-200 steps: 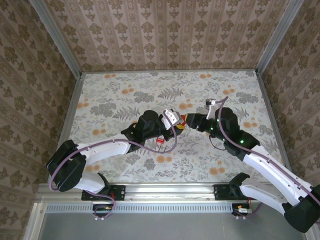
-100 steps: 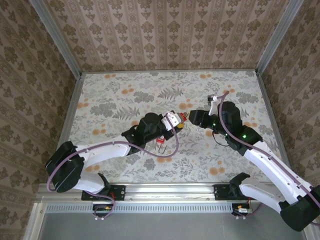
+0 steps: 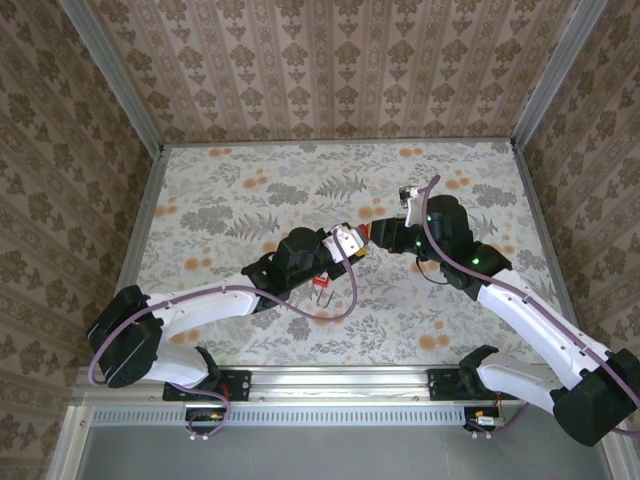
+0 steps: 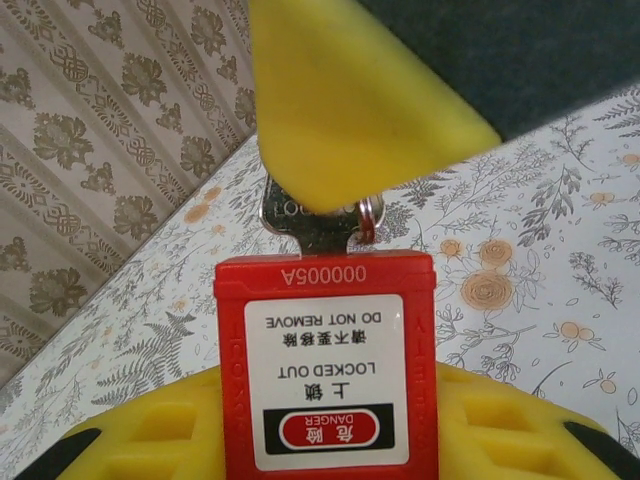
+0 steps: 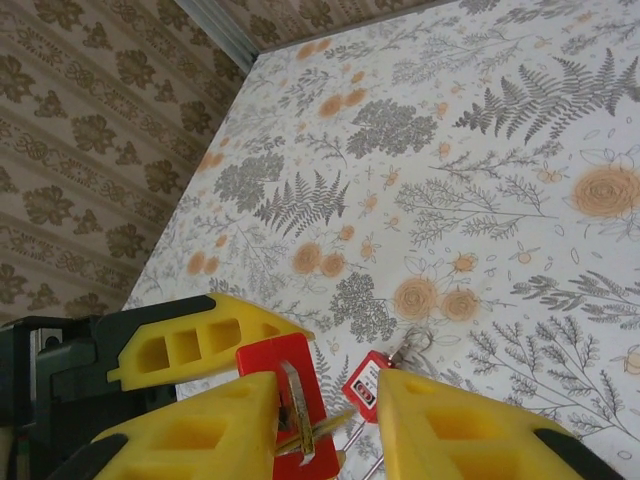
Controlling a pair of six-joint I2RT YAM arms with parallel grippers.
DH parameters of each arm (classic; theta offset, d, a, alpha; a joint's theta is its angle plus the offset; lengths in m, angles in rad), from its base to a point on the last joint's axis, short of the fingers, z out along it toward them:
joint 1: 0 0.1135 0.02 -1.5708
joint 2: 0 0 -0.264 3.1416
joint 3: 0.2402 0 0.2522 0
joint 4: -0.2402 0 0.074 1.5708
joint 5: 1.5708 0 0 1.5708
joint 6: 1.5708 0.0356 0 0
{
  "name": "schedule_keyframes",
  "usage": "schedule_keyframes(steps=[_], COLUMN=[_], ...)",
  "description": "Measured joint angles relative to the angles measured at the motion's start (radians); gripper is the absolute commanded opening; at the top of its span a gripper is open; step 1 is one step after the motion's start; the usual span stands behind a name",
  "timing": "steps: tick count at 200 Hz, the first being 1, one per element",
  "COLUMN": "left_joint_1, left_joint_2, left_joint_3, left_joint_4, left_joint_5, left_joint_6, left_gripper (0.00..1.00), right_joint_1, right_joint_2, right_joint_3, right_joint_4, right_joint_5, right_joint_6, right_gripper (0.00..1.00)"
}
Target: Unlock with the key
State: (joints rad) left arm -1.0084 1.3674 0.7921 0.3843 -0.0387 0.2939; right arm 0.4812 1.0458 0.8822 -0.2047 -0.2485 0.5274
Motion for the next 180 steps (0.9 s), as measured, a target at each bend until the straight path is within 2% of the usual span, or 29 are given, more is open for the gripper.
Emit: schedule_keyframes(steps=[16, 116, 180], left_joint_1=[-0.003, -0.019, -0.031], left_joint_2=[0.000, 0.000, 0.014], left_joint_3=[0.000, 0.000, 0.002], left_joint_4=[0.000, -0.042, -0.045], left_joint_5=[-0.009, -0.054, -0.127], left_joint_6=[0.008, 0.067, 0.122], left_gripper=[0.20, 0.20, 0.19], right_joint_1=[0.000, 0.013, 0.090], right_joint_2=[0.003, 0.055, 0.063], right_joint_3=[0.000, 0.001, 0.001], right_joint_4=[0.016, 0.050, 0.044], right_joint_5=[0.000, -0.011, 0.145], right_joint_6=[0.006, 0.056, 0.167], right_gripper=[0.25, 0.12, 0.10])
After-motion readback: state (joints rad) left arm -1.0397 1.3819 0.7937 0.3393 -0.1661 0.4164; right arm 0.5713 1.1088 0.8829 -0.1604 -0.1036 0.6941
